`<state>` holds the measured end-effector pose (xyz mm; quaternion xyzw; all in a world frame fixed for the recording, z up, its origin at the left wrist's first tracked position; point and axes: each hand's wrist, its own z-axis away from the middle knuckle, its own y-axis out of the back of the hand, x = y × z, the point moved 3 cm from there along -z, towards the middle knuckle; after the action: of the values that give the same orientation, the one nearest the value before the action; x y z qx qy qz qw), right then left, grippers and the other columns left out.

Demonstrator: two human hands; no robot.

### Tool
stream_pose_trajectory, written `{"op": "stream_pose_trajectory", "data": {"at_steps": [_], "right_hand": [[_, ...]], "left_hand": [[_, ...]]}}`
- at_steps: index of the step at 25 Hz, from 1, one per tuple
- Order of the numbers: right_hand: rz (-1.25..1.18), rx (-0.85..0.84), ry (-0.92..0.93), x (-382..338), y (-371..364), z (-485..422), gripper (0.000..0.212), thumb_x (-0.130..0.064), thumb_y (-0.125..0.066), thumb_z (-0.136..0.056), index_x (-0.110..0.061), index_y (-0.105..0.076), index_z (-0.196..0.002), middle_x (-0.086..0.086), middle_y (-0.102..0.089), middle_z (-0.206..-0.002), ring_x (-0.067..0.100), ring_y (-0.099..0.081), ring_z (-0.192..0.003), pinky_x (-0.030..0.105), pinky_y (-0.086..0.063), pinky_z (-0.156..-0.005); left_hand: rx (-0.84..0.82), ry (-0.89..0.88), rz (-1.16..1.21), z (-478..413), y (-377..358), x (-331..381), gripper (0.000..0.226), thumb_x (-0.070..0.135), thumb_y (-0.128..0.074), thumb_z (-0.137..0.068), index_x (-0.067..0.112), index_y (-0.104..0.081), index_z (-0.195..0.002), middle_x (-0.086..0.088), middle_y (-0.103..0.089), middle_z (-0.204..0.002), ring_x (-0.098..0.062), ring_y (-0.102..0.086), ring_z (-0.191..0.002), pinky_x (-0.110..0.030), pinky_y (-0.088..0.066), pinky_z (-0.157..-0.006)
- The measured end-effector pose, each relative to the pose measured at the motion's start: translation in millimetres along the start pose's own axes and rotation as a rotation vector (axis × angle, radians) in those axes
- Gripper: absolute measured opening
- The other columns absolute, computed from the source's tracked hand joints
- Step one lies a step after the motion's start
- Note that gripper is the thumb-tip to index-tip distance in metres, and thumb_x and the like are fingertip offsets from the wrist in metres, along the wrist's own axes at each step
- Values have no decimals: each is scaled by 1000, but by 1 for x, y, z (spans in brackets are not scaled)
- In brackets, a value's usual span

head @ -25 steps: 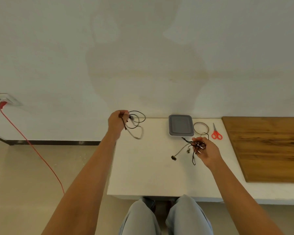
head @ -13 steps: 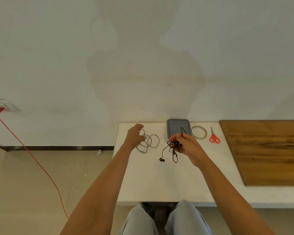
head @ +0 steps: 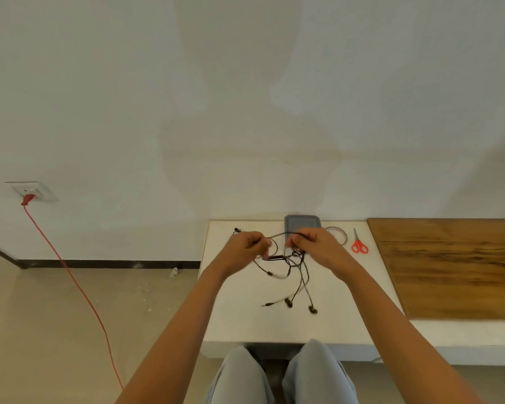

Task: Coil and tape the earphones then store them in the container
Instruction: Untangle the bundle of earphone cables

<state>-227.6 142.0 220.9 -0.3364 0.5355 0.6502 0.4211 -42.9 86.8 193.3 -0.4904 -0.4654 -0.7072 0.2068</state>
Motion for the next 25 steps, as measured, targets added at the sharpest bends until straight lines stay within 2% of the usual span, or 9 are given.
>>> {"op": "stream_pose_trajectory", "data": {"at_steps": [3, 5, 8, 12, 15, 18, 20, 22, 25], "right_hand": [[-17, 242, 21, 4, 9, 14, 19, -24, -60, -91, -32, -73, -80, -13, -73, -85, 3, -64, -87, 19, -46, -80], [-133, 345, 17, 7, 11, 22, 21, -18, -60, -90, -30, -71, -76, -11, -71, -81, 8, -64, -84, 21, -47, -79], [-263, 443, 19, 8, 13, 32, 12, -15, -62, -89, -16, -72, -82, 9, -71, -83, 17, -61, -80, 30, -49, -79], [290, 588, 175, 4, 17, 43, 9, -14, -64, -85, -8, -70, -83, 8, -63, -84, 18, -59, -75, 11, -39, -62], [349, 659, 161, 3, 20, 48, 10, -12, -60, -85, -6, -65, -79, 8, -62, -78, 19, -56, -68, 15, -37, -54], [11, 641, 59, -1, 18, 49, 11, -10, -60, -85, -4, -67, -80, 11, -68, -76, 13, -54, -64, 14, -41, -56], [-458, 557, -39, -3, 19, 48, 11, -7, -60, -84, -3, -70, -81, 13, -70, -81, 14, -60, -69, 23, -50, -70], [-917, 464, -95, -3, 23, 47, 11, -2, -57, -85, -2, -67, -81, 15, -68, -84, 18, -64, -72, 30, -53, -80], [-966, 472, -130, 6, 30, 49, 9, -1, -55, -87, 0, -64, -87, 14, -65, -79, 22, -63, -73, 35, -56, -80]], "left_hand": [[235, 130, 354, 28, 15, -8, 32, 30, -54, -97, 13, -61, -71, 6, -57, -65, -4, -50, -49, -35, -54, -75], [335, 176, 363, 43, 23, -10, 42, 36, -54, -96, 4, -56, -69, 10, -45, -53, -5, -42, -46, -31, -49, -64], [356, 129, 91, 58, 35, -8, 53, 47, -60, -90, 1, -50, -64, 9, -38, -51, -9, -34, -52, -26, -33, -57], [285, 132, -339, 69, 52, 3, 38, 43, -81, -68, 21, -51, -62, 10, -46, -55, -10, -41, -56, -25, -31, -53], [212, 171, -520, 71, 55, 2, 17, 24, -77, -71, 17, -62, -73, 7, -59, -69, -15, -54, -65, -23, -38, -54], [256, 247, -589, 71, 56, -9, 10, 7, -61, -78, 7, -64, -68, -3, -59, -65, -23, -59, -64, -22, -43, -54], [271, 315, -584, 69, 61, -23, 14, 2, -59, -78, 4, -64, -65, -6, -60, -67, -26, -63, -67, -25, -46, -53], [302, 393, -611, 71, 68, -35, 11, 5, -63, -78, -3, -69, -73, -15, -65, -82, -28, -65, -75, -31, -53, -61], [484, 386, -515, 77, 77, -39, 16, 10, -63, -84, -5, -61, -77, -17, -60, -82, -26, -58, -70, -32, -48, -57]]}}
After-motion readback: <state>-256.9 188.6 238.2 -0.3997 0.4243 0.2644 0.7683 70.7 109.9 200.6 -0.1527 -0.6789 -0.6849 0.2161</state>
